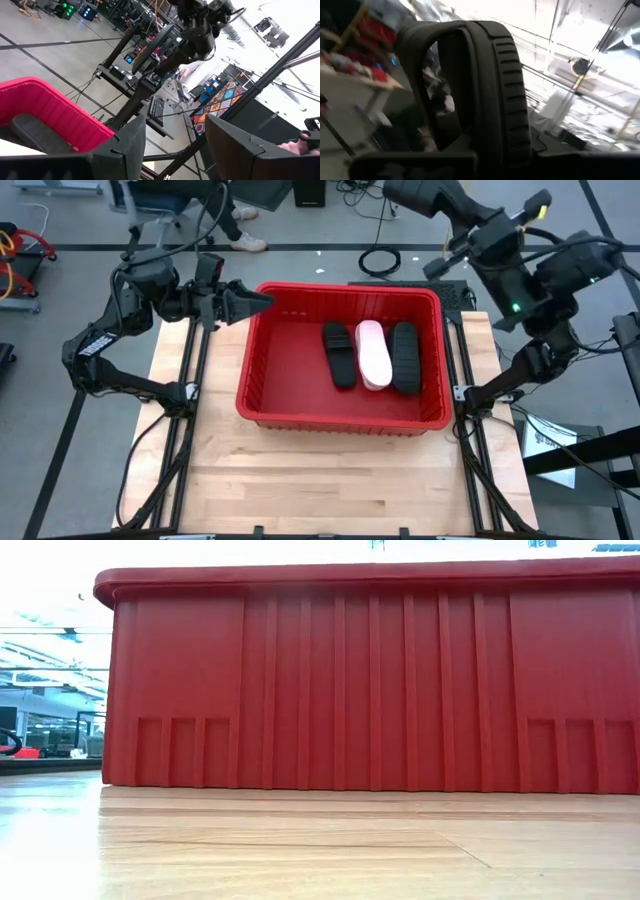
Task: Pick and place slides into bin
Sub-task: Put the black slide into the red container
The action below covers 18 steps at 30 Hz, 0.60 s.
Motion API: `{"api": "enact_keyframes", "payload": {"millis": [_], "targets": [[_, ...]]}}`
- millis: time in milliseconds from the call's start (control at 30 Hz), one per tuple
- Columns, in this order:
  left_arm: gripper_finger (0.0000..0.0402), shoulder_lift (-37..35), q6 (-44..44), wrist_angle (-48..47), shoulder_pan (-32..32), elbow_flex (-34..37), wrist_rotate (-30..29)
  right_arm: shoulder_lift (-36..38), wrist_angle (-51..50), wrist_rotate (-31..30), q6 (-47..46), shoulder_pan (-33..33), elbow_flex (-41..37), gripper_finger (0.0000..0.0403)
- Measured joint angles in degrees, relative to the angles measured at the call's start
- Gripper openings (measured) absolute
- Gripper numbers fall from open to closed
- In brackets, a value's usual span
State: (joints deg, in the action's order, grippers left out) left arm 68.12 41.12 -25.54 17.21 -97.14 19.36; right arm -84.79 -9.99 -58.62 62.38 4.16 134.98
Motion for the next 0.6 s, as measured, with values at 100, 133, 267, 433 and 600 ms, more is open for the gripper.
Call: {"api": "enact_keyframes", "payload": {"millis": [100, 133, 267, 433, 600], "targets": [[0.0198, 0.0, 0.0, -0.02, 0.02, 0.0, -0.14, 0.22, -2.57, 9.12, -11.2, -1.89, 0.02, 0.0038], [0.0198, 0.0, 0.0, 0.0, 0.02, 0.0, -0.16, 0.61, -3.61, 14.62, -15.95, -2.87, 0.02, 0.0038], [0.0198, 0.0, 0.0, -0.25, 0.02, 0.0, -0.19, 0.99, -3.55, 38.27, -34.93, -10.13, 0.0, 0.0038], [0.0198, 0.0, -0.13, -1.64, 0.0, 0.0, -0.2, 0.26, -3.76, 60.76, -57.54, -23.8, 0.04, 0.0038], [0.0198, 0.0, -0.42, -1.91, 0.02, 0.0, -0.2, -0.37, -11.83, 66.24, -63.37, -33.15, 0.02, 0.0038]]}}
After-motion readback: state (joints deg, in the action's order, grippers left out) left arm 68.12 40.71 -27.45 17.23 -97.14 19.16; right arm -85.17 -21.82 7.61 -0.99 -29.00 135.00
